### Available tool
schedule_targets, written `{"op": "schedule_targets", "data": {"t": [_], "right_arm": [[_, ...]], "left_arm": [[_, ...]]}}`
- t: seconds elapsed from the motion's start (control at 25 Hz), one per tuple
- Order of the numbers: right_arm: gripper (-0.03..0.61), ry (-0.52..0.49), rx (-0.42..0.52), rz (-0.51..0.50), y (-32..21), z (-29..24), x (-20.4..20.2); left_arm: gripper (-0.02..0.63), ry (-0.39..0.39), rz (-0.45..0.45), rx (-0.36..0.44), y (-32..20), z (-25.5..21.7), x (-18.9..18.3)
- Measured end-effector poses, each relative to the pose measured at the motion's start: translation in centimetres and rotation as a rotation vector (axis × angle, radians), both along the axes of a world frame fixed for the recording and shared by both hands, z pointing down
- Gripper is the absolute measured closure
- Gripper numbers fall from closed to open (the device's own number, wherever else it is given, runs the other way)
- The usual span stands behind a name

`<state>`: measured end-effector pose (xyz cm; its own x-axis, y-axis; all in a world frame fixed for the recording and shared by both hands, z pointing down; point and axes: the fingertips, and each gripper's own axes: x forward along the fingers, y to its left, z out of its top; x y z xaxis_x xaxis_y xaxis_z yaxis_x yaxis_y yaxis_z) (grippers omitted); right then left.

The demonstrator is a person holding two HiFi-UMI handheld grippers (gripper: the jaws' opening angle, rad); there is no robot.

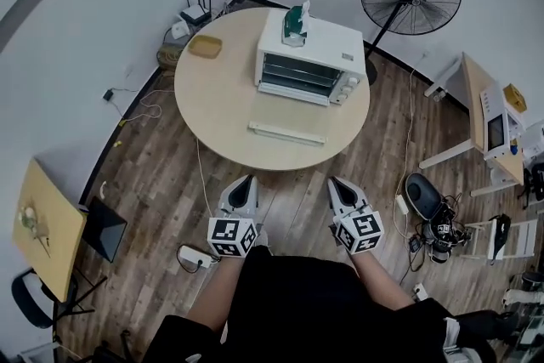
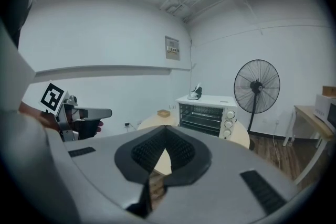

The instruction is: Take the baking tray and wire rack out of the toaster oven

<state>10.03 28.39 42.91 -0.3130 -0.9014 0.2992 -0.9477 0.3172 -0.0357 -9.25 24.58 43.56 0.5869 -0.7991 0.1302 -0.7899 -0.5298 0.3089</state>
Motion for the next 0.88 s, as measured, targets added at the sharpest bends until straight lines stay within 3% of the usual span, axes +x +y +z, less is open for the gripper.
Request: {"op": "schedule_targets", "data": {"t": [0.32,0.52,0.72,0.88], "right_arm": [[0.578,0.029,-0.075,-0.040,-1.8,2.3,-3.0],[0.578,0.014,-0.081,-0.038,-3.8,2.8,-3.2],[0.578,0.136,-0.041,-0.121,-5.5,2.5,-4.6],[0.578,0.089,-0.035,-0.129,-8.6,3.0,-3.8]], "left_arm": [[0.595,-0.035,0.006,-0.099,-2.8,4.0,-2.0],[0.594,0.012,0.016,-0.088,-3.9,4.3,-1.5],[0.594,0.016,0.021,-0.085,-5.7,3.7,-0.6],[0.595,-0.029,0.012,-0.086,-8.5,4.5,0.4]]}}
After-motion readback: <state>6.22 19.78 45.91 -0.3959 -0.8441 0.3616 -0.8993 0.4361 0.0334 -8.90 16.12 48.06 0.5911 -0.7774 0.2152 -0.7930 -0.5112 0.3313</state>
